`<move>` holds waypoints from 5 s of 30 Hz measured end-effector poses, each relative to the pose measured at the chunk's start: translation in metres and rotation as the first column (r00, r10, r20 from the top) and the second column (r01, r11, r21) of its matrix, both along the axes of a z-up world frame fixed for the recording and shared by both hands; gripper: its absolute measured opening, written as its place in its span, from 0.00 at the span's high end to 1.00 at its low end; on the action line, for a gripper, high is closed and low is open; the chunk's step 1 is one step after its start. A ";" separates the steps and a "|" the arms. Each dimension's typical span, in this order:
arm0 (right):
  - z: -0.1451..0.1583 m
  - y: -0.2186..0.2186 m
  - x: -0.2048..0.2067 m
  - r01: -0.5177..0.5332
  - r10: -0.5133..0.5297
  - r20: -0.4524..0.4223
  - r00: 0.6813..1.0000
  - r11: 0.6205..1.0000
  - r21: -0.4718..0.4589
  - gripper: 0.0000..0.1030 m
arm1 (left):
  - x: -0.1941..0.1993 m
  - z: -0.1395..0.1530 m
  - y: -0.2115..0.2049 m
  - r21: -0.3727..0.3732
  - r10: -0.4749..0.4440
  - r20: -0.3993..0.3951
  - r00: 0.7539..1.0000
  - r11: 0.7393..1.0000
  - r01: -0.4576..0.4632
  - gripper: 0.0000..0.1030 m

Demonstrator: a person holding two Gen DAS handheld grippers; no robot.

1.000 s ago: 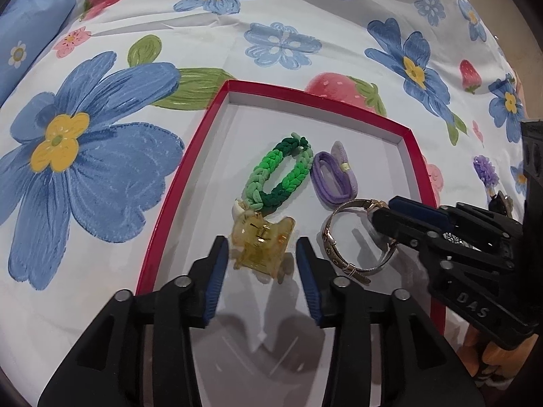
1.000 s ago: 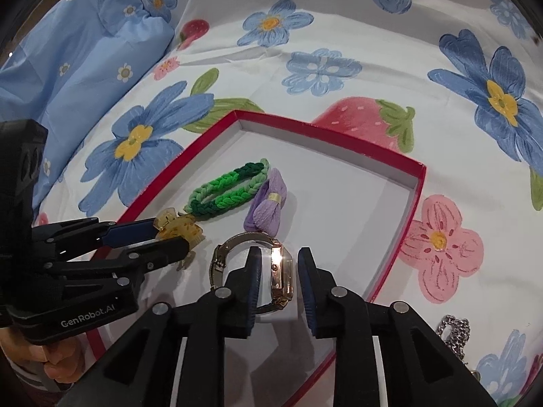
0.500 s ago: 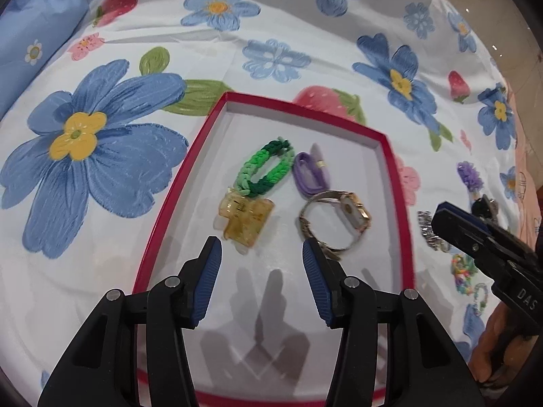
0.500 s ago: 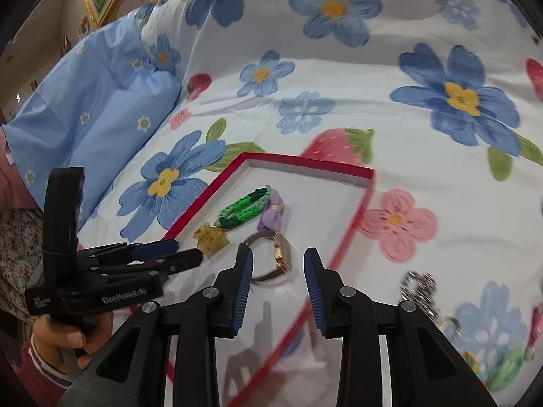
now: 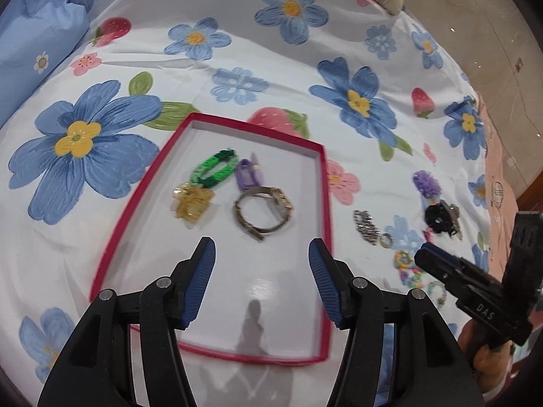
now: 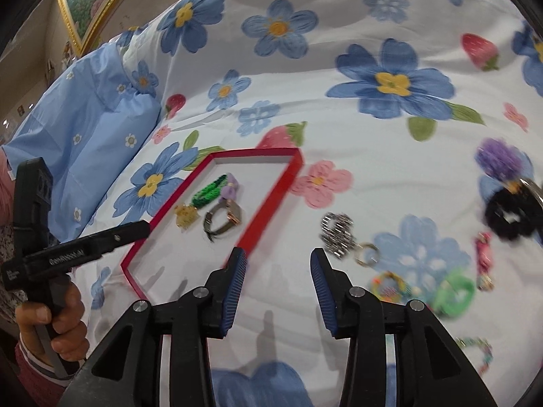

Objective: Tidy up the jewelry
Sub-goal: 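Move both open tools back toward the remaining jewelry, then grasp the silver chain with the left tool while the right tool grasps the pink hair clip, then carry the silver chain and pink hair clip over the red box with both tools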

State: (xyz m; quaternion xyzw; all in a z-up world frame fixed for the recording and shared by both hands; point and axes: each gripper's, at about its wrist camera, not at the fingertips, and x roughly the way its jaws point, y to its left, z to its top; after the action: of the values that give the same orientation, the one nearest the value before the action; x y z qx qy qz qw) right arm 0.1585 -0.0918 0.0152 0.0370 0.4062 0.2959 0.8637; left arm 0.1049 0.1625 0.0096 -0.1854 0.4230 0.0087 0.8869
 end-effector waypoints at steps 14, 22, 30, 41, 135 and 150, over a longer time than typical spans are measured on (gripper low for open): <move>-0.004 -0.086 -0.032 0.160 -0.160 0.006 0.987 0.987 0.007 0.59 | -0.008 0.000 -0.065 0.012 -0.114 -0.017 0.993 0.993 0.114 0.45; -0.014 -0.128 -0.036 0.246 -0.246 -0.016 0.969 0.969 0.011 0.59 | -0.002 0.000 -0.099 0.036 -0.183 -0.029 0.983 0.982 0.184 0.45; -0.018 -0.152 -0.031 0.295 -0.295 -0.025 0.955 0.955 0.023 0.59 | 0.011 0.001 -0.115 0.070 -0.210 -0.038 0.977 0.975 0.212 0.45; -0.026 -0.158 -0.007 0.307 -0.307 -0.032 0.951 0.952 -0.008 0.59 | 0.050 -0.015 -0.139 0.113 -0.263 -0.077 0.962 0.956 0.270 0.45; -0.005 0.091 -0.005 -0.173 0.173 -0.022 0.985 0.985 0.006 0.81 | -0.013 -0.001 0.027 0.045 -0.003 0.053 0.999 0.999 0.000 0.91; -0.038 0.137 0.009 -0.232 0.225 -0.090 0.970 0.969 -0.085 0.81 | 0.006 -0.032 0.042 0.017 -0.005 0.000 1.000 1.000 0.005 0.91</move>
State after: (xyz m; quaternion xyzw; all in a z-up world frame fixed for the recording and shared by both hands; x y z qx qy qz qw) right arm 0.1675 0.0454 -0.0229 -0.0392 0.4554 0.3723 0.8078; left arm 0.1106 0.2048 -0.0221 -0.1768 0.4235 0.0100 0.8884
